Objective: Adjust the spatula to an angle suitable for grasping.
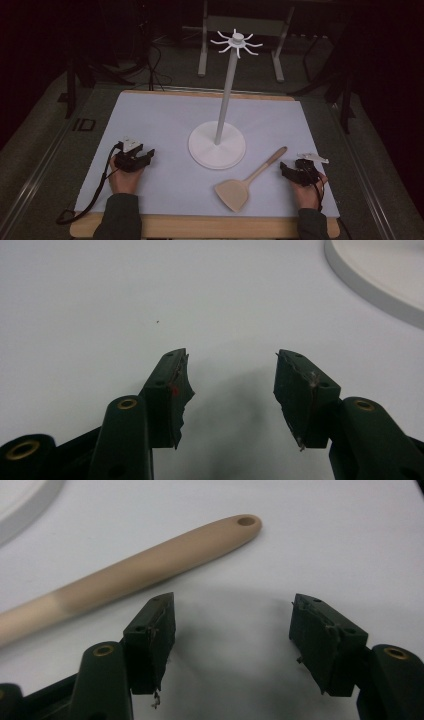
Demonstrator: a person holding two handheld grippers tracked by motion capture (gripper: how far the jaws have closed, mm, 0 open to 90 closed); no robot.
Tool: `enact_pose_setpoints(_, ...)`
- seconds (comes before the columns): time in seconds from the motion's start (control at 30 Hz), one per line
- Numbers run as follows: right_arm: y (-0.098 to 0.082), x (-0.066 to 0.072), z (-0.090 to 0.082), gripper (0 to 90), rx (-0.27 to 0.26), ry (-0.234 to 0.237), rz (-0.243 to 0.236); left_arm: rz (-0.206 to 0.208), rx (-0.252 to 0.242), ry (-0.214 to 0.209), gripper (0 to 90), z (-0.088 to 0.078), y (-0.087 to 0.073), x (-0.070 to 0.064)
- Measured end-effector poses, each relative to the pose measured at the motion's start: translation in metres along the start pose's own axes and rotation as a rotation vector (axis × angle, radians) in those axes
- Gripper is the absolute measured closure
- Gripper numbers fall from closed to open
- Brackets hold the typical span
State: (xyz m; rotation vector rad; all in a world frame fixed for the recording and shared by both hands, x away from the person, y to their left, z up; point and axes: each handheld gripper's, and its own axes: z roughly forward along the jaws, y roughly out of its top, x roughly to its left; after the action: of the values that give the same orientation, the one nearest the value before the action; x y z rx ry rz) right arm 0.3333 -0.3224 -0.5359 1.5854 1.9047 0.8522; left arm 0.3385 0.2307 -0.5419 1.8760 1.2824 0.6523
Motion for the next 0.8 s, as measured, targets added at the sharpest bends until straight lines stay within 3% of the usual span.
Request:
enact_pose_setpoints(0.3,0.006,0.015,-0.013,34.8,-0.027,0.045,-0.007,0.006,-0.007,-0.007,47.5,-0.001,0.0,0.0)
enact_pose_setpoints(0.4,0.01,0.026,-0.02,36.5,-0.031,0.075,-0.023,0.011,-0.005,-0.006,47.5,-0.001,0.0,-0.001)
enact_pose_setpoints(0.63,0.009,0.043,-0.02,36.8,-0.008,0.173,-0.004,0.017,0.002,-0.009,46.5,0.0,0.0,-0.001)
enact_pose_setpoints(0.73,0.008,0.048,-0.016,34.1,0.009,0.228,0.024,0.022,0.006,-0.009,46.2,0.0,0.0,-0.001)
enact_pose_setpoints(0.8,0.008,0.052,-0.013,30.6,0.024,0.23,0.022,0.025,0.009,-0.008,46.0,0.0,0.0,-0.001)
